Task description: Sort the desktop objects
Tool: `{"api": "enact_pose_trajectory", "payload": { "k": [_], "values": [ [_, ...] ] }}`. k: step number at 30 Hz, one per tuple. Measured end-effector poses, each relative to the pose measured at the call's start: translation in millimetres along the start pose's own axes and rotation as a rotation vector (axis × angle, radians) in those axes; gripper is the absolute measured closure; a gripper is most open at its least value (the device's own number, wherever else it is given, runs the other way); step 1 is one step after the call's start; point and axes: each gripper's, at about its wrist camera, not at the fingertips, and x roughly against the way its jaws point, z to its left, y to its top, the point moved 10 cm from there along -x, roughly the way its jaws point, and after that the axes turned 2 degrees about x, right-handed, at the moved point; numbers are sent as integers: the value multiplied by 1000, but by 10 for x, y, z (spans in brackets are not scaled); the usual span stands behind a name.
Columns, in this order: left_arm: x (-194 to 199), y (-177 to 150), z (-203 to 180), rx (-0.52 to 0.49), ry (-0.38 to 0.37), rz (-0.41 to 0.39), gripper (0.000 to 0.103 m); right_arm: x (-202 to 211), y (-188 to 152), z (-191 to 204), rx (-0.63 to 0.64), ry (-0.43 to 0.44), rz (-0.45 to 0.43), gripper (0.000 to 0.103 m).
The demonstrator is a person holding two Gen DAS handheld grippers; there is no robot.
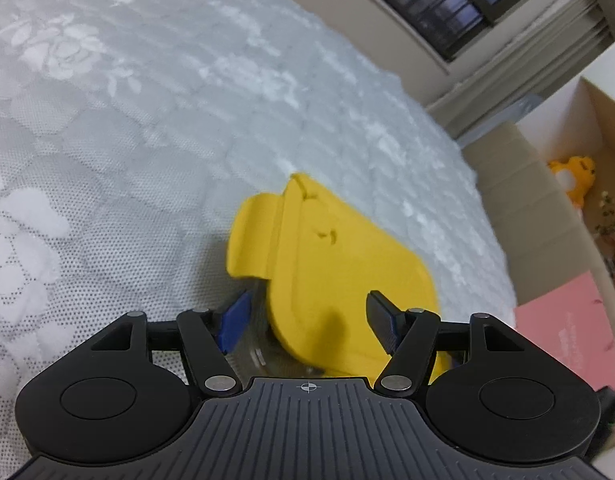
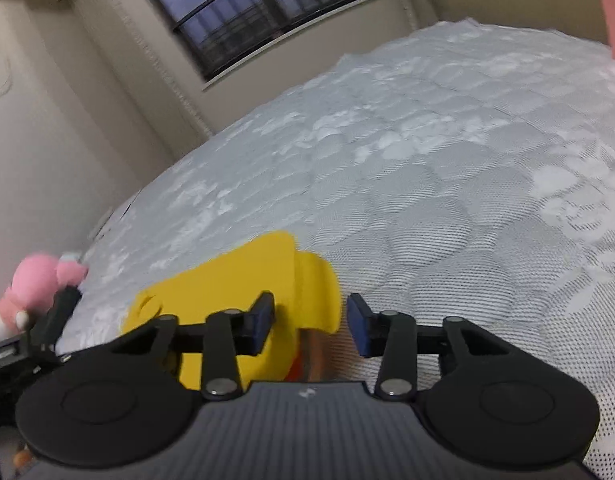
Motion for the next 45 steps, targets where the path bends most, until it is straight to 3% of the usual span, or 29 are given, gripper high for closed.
{"api": "enact_pose_trajectory", "payload": {
  "k": [1, 4, 7, 10, 14, 20, 22, 27, 30, 34, 35, 36, 37, 38, 41, 45],
  "values": [
    [-51, -33, 19, 11, -2, 26, 38, -13, -2, 35, 21, -4, 5, 60],
    [40, 3, 39, 10, 5, -7, 39, -10, 21, 47, 60, -41, -27, 59],
    [368, 180, 8, -11, 37, -136, 33, 92, 53, 58, 74, -57, -68, 60],
    [664, 384, -157, -25, -7, -245, 22, 203, 176, 164, 105, -44, -143, 60],
    [462, 433, -440, -69, -57, -179, 22, 105, 241, 378, 139, 18, -119, 60],
    [-52, 133, -467, -67, -39, -29, 31, -137, 83, 558, 210, 37, -28, 62],
    [-56, 29, -451, -107, -27, -40, 39, -120, 30, 567, 262, 19, -24, 66],
    [19, -143, -476, -174, 22, -60, 39, -62, -103, 673, 408, -51, -18, 65],
    [102, -211, -499, -185, 39, -55, 39, -68, -198, 762, 507, -103, -20, 59],
    [289, -262, -521, -256, 107, -116, 41, 74, -247, 793, 490, -95, -31, 56],
    [388, -296, -539, -294, 125, -148, 39, 174, -245, 791, 476, -93, -40, 55],
    [498, -336, -562, -335, 141, -182, 28, 276, -245, 789, 464, -92, -49, 53],
    [613, -405, -581, -374, 163, -218, 15, 421, -259, 796, 469, -90, -71, 41],
    [731, -480, -600, -413, 187, -254, 11, 566, -274, 802, 475, -88, -93, 27],
    [962, -772, -572, -493, 257, -295, 10, 886, -423, 774, 501, -112, -122, 20],
    [1073, -1124, -401, -457, 317, -251, 8, 1163, -683, 674, 459, -128, -102, 17]
  ]
}}
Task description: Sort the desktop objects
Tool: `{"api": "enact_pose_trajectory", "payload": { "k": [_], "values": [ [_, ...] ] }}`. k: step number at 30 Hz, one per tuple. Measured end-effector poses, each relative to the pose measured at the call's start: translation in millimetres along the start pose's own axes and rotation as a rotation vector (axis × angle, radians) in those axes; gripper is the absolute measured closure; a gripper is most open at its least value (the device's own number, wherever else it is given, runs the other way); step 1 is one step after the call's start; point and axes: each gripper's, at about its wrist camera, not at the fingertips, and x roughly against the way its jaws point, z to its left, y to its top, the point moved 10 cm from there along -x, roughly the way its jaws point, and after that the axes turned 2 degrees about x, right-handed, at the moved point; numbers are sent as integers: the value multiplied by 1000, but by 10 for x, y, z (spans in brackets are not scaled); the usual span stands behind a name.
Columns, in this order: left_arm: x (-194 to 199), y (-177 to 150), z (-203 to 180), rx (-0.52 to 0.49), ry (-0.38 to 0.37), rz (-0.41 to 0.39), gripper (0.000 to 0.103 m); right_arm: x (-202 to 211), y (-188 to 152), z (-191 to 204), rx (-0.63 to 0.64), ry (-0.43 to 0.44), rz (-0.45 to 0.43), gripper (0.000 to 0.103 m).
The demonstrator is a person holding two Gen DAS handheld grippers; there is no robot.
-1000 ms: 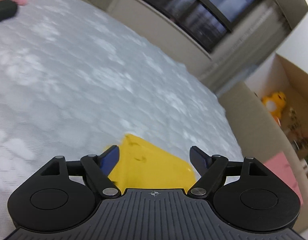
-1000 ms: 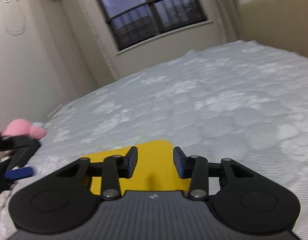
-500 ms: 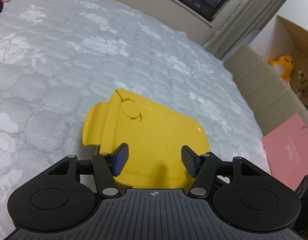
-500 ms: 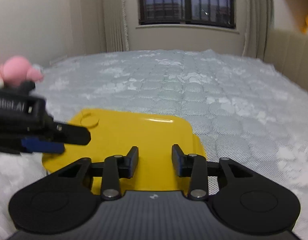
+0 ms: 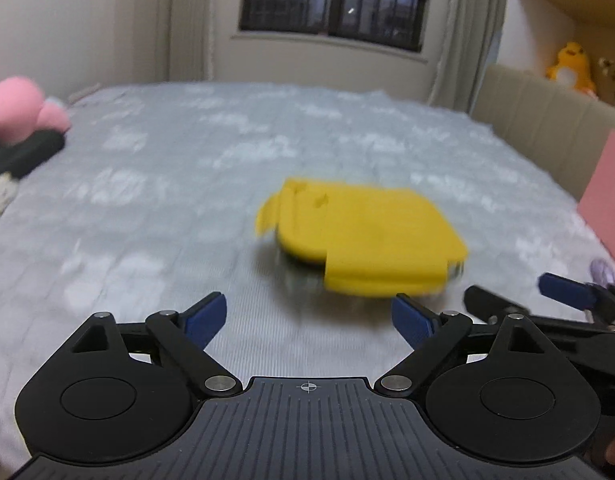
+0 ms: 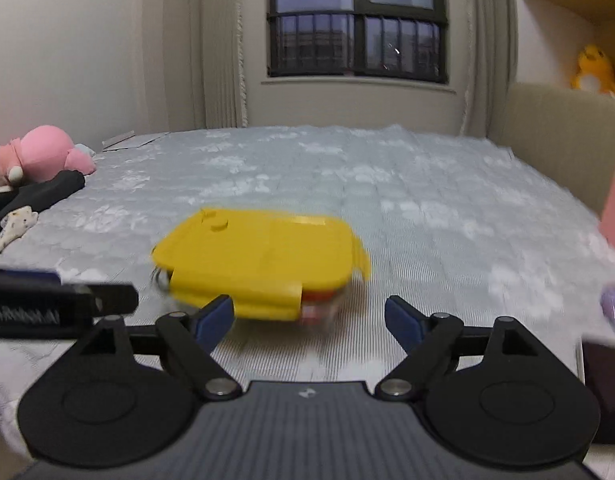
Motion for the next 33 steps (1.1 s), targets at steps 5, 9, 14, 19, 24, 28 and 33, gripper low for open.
{"api": "enact_pose_trajectory", "payload": {
  "k": [5, 9, 14, 19, 24, 28, 33],
  "values": [
    [190, -325, 106, 28, 71, 33, 2, 264, -310, -76, -96, -22, 44, 6],
    [355, -430, 142, -39, 163, -4, 0, 479, -440, -95, -121, -24, 44, 1],
    [477, -429, 115, -45, 160, -15, 0, 638, -456, -96, -91, -77, 18, 0],
    [519, -413, 102, -40, 163, -20, 0, 663, -467, -93, -111, -59, 19, 0],
    [467, -431, 103, -19, 152, -3, 0, 652, -469, -92, -111, -63, 22, 0],
    [426, -454, 102, -17, 151, 10, 0, 633, -478, -96, -121, -68, 26, 0],
    [373, -477, 113, -10, 152, 22, 0, 605, -486, -100, -136, -68, 35, 0]
  ]
}}
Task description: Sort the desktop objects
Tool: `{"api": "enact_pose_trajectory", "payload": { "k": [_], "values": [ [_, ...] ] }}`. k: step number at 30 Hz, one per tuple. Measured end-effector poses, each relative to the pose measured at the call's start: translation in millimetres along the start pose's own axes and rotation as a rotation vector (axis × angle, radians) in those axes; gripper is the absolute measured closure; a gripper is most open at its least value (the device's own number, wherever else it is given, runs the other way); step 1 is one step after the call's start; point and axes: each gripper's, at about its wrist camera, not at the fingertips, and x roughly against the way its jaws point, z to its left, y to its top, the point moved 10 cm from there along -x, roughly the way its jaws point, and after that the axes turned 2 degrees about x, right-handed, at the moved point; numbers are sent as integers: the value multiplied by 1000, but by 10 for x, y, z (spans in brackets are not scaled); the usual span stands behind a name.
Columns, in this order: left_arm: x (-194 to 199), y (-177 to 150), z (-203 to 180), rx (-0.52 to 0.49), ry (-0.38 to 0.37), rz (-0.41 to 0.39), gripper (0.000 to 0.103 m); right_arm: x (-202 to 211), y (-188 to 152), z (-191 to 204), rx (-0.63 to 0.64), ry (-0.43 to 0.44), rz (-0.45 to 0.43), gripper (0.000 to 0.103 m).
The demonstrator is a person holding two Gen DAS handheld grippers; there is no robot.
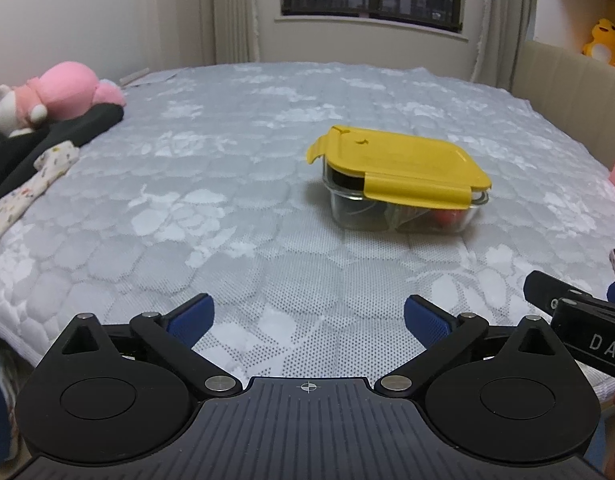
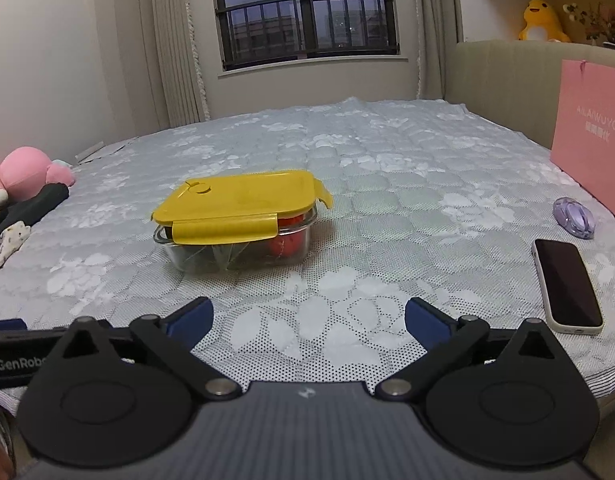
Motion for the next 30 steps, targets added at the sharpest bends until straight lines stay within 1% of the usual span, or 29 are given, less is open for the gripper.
{"api": "enact_pose_trajectory", "payload": {
  "k": [4, 7, 13, 19, 27, 30],
  "values": [
    [-52, -20, 1, -4, 12, 13, 0, -84, -26, 21, 6, -11, 47, 0],
    [-82, -23, 2, -7, 19, 16, 0, -150, -47, 38, -7, 0, 83, 0],
    [-125, -45, -24, -35, 38, 26, 0, -153, -46, 45, 9, -10, 74, 0],
    [-172, -68, -45, -60, 55, 38, 0, -177, -54, 42, 9, -11, 84, 0],
    [-212, -87, -24, -55, 62, 55, 0, -181, -45, 60, 18, -15, 83, 0],
    [-222, -48, -9, -45, 61, 55, 0, -187, -15, 76, 30, -21, 79, 0]
  ]
}}
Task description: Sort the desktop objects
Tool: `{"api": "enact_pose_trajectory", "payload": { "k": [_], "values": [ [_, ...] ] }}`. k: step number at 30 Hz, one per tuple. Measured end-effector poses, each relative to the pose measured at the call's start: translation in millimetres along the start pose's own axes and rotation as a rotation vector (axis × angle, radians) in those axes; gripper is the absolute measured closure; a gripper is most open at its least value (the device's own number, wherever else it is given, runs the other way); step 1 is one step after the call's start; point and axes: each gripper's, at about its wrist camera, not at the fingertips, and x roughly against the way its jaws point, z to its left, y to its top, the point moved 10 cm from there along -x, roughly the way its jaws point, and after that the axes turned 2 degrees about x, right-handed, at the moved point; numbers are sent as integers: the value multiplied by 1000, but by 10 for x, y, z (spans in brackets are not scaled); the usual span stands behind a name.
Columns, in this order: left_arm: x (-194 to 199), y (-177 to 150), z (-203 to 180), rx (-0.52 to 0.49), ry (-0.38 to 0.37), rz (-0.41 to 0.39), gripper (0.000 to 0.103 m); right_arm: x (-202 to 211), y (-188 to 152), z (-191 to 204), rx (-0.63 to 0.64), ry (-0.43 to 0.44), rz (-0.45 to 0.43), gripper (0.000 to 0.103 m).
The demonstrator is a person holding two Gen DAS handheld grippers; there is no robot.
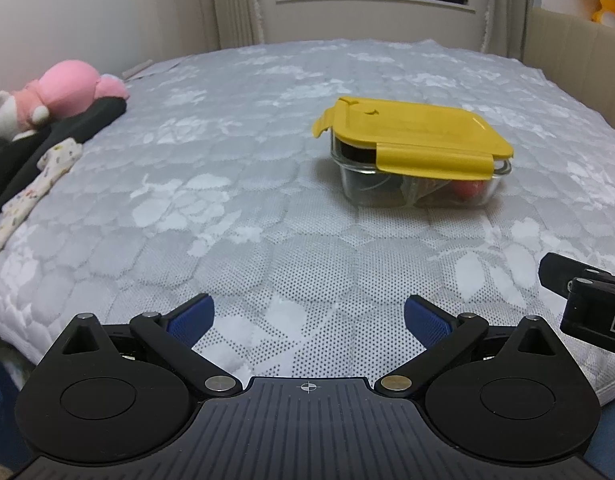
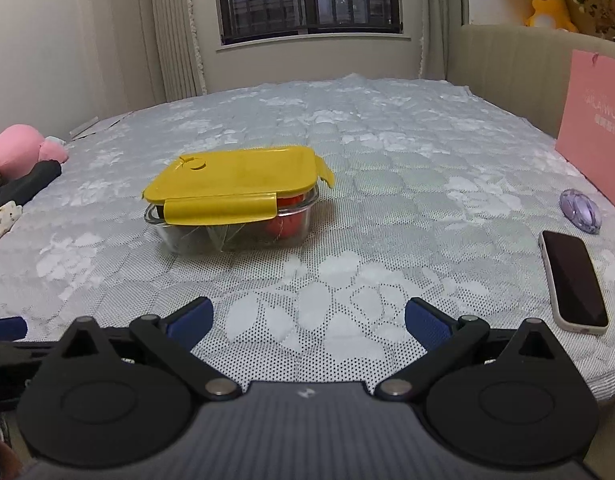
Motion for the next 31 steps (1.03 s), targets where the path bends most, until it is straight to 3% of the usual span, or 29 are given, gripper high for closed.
{"api": "enact_pose_trajectory", "payload": {
  "k": [11, 31],
  "values": [
    [-87, 249, -7, 24, 13, -30, 0, -83, 229, 11, 36, -21, -25, 0],
    [-227, 238, -60, 28, 0, 3, 0, -314, 204, -17, 35, -14, 19, 0]
  ]
}}
